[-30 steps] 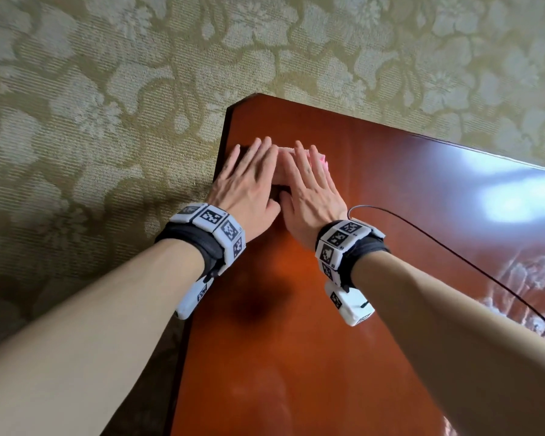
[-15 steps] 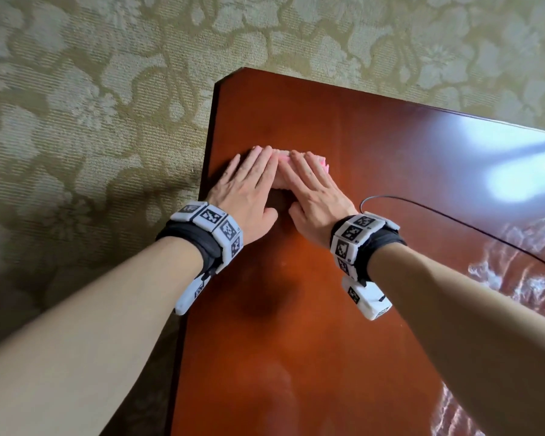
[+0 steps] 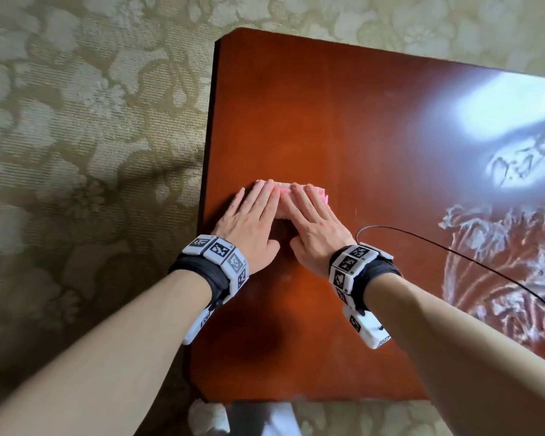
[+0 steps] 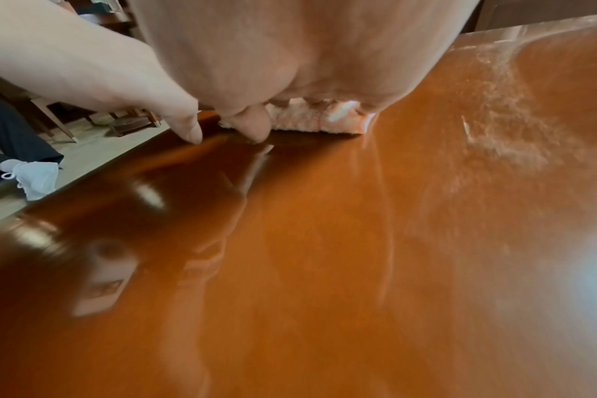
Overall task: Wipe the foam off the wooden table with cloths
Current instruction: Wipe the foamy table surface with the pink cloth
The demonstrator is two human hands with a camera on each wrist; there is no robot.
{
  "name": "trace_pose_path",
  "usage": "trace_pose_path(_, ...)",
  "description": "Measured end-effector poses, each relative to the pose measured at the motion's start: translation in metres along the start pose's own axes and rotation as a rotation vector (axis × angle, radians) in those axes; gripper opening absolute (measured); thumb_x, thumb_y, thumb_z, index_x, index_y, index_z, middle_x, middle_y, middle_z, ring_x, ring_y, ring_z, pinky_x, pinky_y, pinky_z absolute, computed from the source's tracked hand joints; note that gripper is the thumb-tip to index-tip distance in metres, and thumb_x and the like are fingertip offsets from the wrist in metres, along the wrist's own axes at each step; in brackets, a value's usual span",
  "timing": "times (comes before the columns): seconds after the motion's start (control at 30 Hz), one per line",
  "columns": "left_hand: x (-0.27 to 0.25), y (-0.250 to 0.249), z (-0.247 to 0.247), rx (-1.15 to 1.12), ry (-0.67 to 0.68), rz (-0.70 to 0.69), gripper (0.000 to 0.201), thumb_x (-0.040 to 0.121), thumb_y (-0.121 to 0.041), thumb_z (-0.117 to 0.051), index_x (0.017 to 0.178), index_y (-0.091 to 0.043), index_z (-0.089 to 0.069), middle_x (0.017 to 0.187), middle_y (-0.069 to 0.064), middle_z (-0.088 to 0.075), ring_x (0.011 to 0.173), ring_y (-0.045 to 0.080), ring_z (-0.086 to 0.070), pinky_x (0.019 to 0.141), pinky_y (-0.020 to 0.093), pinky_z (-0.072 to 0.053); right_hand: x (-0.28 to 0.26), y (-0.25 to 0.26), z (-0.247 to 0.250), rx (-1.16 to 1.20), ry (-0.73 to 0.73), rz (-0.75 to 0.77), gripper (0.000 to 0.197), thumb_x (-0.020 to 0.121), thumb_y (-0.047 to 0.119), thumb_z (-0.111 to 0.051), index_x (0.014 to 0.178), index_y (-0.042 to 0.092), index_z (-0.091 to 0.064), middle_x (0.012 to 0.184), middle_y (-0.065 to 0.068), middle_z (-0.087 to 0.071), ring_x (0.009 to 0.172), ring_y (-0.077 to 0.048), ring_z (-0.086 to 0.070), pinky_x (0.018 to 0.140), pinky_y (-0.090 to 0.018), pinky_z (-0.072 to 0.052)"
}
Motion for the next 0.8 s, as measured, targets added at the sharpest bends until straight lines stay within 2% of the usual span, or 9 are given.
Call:
trace_pose_path(0.17,-0.050,-0.022,-0.027,0.022,0.011,-0.011,0.089,0.086,-0.033,-0.041,0.158,-0.008,0.003,0.167,0.008,0.009,0.154,0.020,0.011,0.125,0.043,-0.003,-0.055,0.020,-0.026,0.017,-0.016,-0.026,0.082,0.074,0.030,-0.023,0.154,0.022,-0.007,0.162,-0.006,-0.009,0.149,-0.027,0.003,0.121,-0.047,-0.011)
trace_pose_path(0.37,-0.105,-0.044,-0.054,0.061,0.030,-0.026,0.086,0.089,-0.033,-0.040,0.158,-0.008,0.004,0.167,0.007,0.010,0.154,0.020,0.011,0.125,0.042,0.000,-0.111,0.042,-0.055,0.040,-0.040,-0.045,0.071,0.088,0.028,-0.034,0.154,0.023,-0.009,0.161,-0.006,-0.011,0.149,-0.026,0.001,0.121,-0.047,-0.013)
trace_pose_path(0.47,-0.127,-0.051,-0.063,0.075,0.036,-0.033,0.084,0.091,-0.034,-0.039,0.158,-0.008,0.006,0.167,0.008,0.011,0.154,0.020,0.012,0.125,0.042,0.002,-0.132,0.052,-0.068,0.039,-0.046,-0.052,0.069,0.089,0.035,-0.028,0.154,0.024,-0.009,0.161,-0.006,-0.011,0.149,-0.026,0.001,0.121,-0.047,-0.013)
trace_pose_path(0.67,-0.175,-0.065,-0.086,0.076,0.021,-0.050,0.084,0.092,-0.036,-0.039,0.158,-0.008,0.003,0.167,0.009,0.007,0.154,0.021,0.007,0.126,0.043,-0.003,-0.179,0.074,-0.092,0.024,-0.038,-0.033,0.069,0.091,0.040,-0.030,0.154,0.024,-0.008,0.162,-0.005,-0.007,0.149,-0.027,0.004,0.121,-0.047,-0.012)
trace_pose_path(0.8,-0.201,-0.071,-0.101,0.080,0.002,-0.045,0.085,0.095,-0.045,-0.040,0.158,-0.008,0.002,0.167,0.009,0.005,0.154,0.022,0.005,0.125,0.044,-0.004,-0.200,0.088,-0.105,0.032,-0.036,-0.025,0.068,0.091,0.044,-0.026,0.154,0.023,-0.009,0.162,-0.006,-0.008,0.149,-0.028,0.004,0.120,-0.049,-0.013)
Point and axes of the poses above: each hand's wrist, its own x-axis towards the middle knuckle, its own z-axis out of the back of the hand, y = z × x, the point moved 7 cm from there along x, towards the middle knuckle
